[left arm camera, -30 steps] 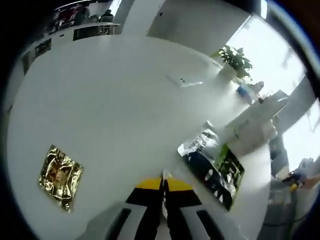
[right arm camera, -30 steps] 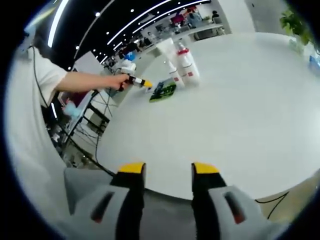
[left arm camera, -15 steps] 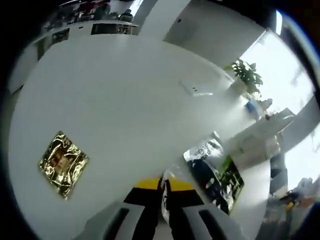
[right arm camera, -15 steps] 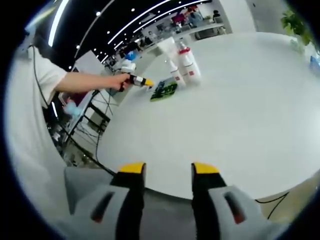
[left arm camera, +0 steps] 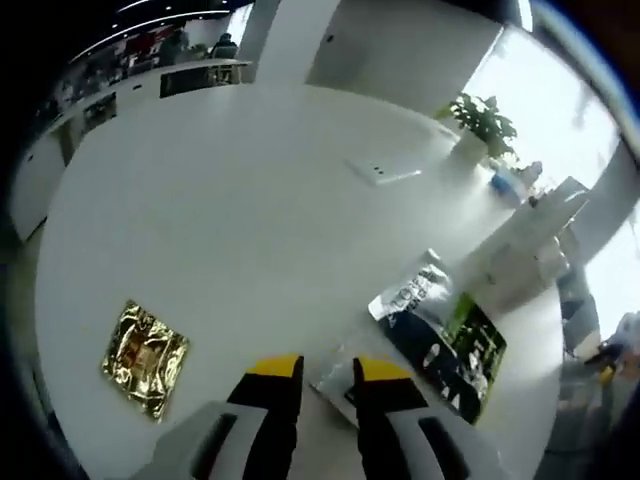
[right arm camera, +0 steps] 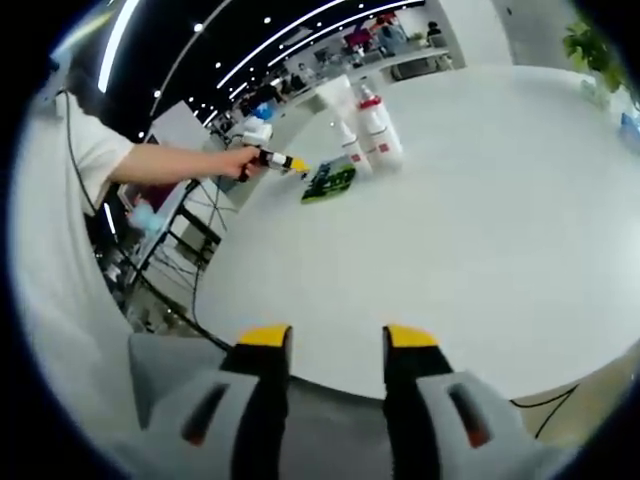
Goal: Arrange the skincare products in the storage area until every visible bottle or jar stands upright without overlapping.
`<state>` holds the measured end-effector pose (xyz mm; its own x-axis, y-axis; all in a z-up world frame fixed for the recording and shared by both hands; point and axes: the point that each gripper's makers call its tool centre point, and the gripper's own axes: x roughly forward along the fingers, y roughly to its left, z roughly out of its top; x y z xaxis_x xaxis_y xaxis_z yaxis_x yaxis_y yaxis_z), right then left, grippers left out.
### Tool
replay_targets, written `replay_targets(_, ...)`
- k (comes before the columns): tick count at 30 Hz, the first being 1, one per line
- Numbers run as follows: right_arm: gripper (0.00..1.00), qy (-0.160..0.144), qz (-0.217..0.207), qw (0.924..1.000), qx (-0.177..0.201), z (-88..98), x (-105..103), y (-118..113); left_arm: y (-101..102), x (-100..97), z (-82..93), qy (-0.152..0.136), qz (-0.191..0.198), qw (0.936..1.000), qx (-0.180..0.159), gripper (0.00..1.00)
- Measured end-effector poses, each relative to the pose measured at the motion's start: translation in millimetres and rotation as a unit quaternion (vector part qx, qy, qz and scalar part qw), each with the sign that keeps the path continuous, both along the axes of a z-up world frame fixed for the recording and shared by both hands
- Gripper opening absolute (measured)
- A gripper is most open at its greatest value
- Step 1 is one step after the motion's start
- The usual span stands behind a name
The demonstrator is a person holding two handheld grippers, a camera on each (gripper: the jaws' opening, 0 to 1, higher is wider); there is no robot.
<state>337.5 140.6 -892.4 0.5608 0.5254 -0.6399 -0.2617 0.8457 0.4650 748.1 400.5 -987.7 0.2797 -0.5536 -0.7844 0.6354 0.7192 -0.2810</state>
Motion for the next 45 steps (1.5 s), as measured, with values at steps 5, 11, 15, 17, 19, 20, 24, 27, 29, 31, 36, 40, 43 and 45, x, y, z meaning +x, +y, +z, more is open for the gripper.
replay_targets(5,0.37,-0.001,0.0,1.0,-0.001,0.1,0.1,-0.2,5.6,0.9,0.6,-0.022,-0.005,0.9993,0.031,0.31)
replay_targets(11,0.37,-0.002,0.0,1.0,-0.001,0.1,0.1,-0.1,-8.0,-20.5,13.9,-0.043,-0.03,0.9982,0.031,0.39)
replay_targets(15,0.37,-0.002,0.002,1.0,-0.002,0.0,-0.2,0.0,-7.4,-32.8,8.8,-0.042,-0.048,0.9966,0.053,0.43)
replay_targets(17,0.37,-0.002,0.001,1.0,-0.002,0.0,0.0,-0.2,-5.5,-32.2,10.6,-0.072,-0.074,0.9919,0.074,0.43)
replay_targets(19,0.37,-0.002,0.001,1.0,-0.002,-0.1,0.0,-0.3,-7.1,-34.2,11.7,-0.066,-0.074,0.9925,0.072,0.43)
replay_targets(20,0.37,-0.002,0.001,1.0,-0.002,-0.1,0.0,-0.3,-6.1,-35.1,12.3,-0.063,-0.074,0.9925,0.073,0.42)
replay_targets(24,0.37,-0.002,0.001,1.0,-0.003,-0.3,0.1,-0.3,-2.4,-35.5,13.1,-0.075,-0.103,0.9878,0.089,0.41)
replay_targets(27,0.37,-0.002,0.0,1.0,-0.004,-0.5,0.2,-0.8,-0.2,-34.2,13.9,-0.073,-0.1,0.9886,0.086,0.42)
replay_targets(29,0.37,-0.001,0.0,1.0,-0.003,-0.6,0.1,-0.5,0.7,-33.4,13.3,-0.076,-0.109,0.9872,0.089,0.42)
replay_targets(31,0.37,-0.001,0.001,1.0,-0.004,-0.7,0.0,-0.2,0.7,-33.8,13.3,-0.078,-0.118,0.9857,0.091,0.43)
replay_targets(36,0.37,-0.001,0.001,1.0,-0.004,-1.1,-0.4,-0.3,4.6,-28.8,11.0,-0.077,-0.12,0.985,0.096,0.48)
replay_targets(40,0.37,0.0,0.002,1.0,-0.004,-1.1,-0.7,-0.1,5.8,-29.5,11.4,-0.073,-0.114,0.9859,0.097,0.5)
replay_targets(43,0.37,0.0,0.001,1.0,-0.004,-1.1,-0.6,-0.2,4.1,-26.6,16.9,-0.09,-0.116,0.9851,0.09,0.51)
replay_targets(45,0.37,0.0,0.001,1.0,-0.001,-0.6,-0.6,0.1,5.8,-22.8,19.5,-0.095,-0.111,0.9856,0.085,0.52)
